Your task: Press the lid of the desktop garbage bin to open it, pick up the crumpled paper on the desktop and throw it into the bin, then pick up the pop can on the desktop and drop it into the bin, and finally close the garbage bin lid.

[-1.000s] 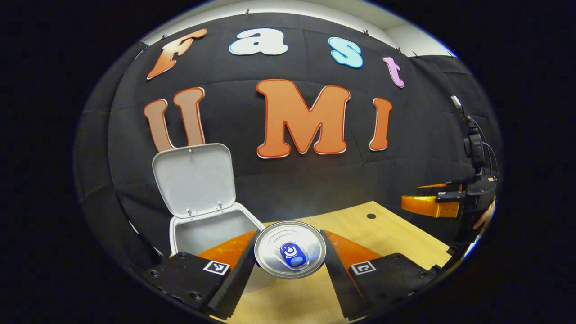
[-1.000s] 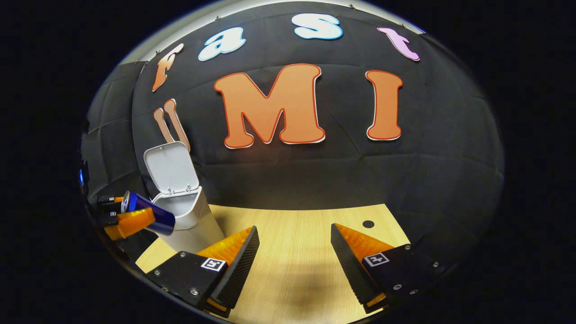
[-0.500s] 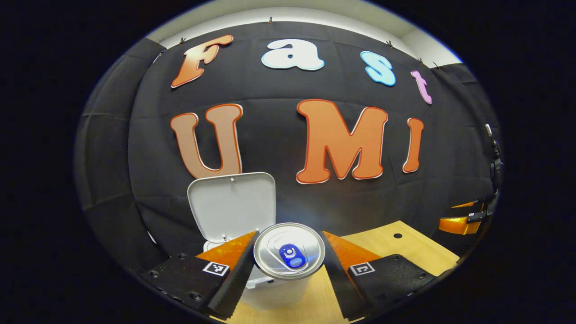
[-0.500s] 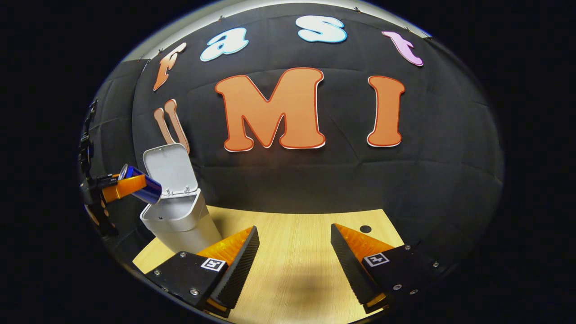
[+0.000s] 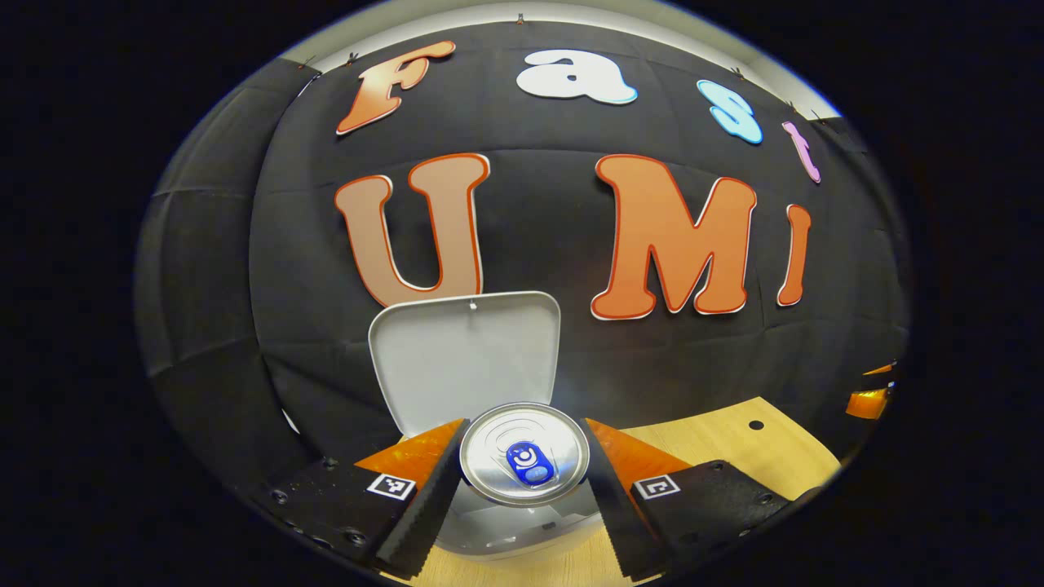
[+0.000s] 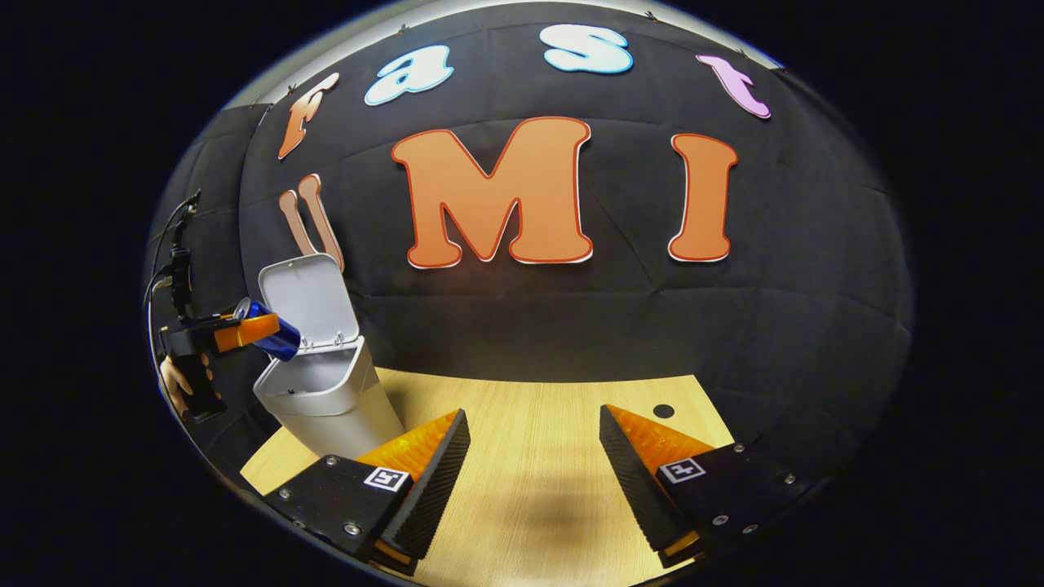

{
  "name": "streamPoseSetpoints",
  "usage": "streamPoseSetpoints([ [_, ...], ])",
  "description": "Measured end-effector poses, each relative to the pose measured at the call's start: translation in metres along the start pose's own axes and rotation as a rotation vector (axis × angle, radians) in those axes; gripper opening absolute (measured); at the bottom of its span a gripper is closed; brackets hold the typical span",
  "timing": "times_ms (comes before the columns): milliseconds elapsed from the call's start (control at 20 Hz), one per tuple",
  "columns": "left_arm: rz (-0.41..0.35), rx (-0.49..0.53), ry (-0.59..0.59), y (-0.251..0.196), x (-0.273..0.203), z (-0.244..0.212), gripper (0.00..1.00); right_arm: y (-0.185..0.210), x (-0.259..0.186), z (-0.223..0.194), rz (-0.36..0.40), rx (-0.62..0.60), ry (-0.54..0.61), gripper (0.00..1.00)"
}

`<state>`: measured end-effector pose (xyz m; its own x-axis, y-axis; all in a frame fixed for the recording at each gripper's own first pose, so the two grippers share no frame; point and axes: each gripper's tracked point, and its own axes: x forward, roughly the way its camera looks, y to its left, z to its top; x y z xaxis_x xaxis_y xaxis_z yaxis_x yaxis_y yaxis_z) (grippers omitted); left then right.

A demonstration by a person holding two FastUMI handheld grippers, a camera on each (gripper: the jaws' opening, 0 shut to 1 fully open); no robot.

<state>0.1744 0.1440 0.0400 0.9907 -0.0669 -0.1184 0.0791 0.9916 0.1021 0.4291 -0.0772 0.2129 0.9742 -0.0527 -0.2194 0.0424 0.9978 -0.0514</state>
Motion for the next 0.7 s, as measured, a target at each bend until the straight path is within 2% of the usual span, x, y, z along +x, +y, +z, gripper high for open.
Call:
streamPoseSetpoints([
  [400,0.008,-0.08,0.031,0.01,0.01,-0.016,0.83,-0.002,-0.006,-0.006,-0.012,-0.006,0.011,0.95],
  [700,0.033,-0.086,0.023,0.012,0.013,-0.021,0.85,-0.001,-0.008,-0.013,-0.01,-0.002,0.027,0.95],
])
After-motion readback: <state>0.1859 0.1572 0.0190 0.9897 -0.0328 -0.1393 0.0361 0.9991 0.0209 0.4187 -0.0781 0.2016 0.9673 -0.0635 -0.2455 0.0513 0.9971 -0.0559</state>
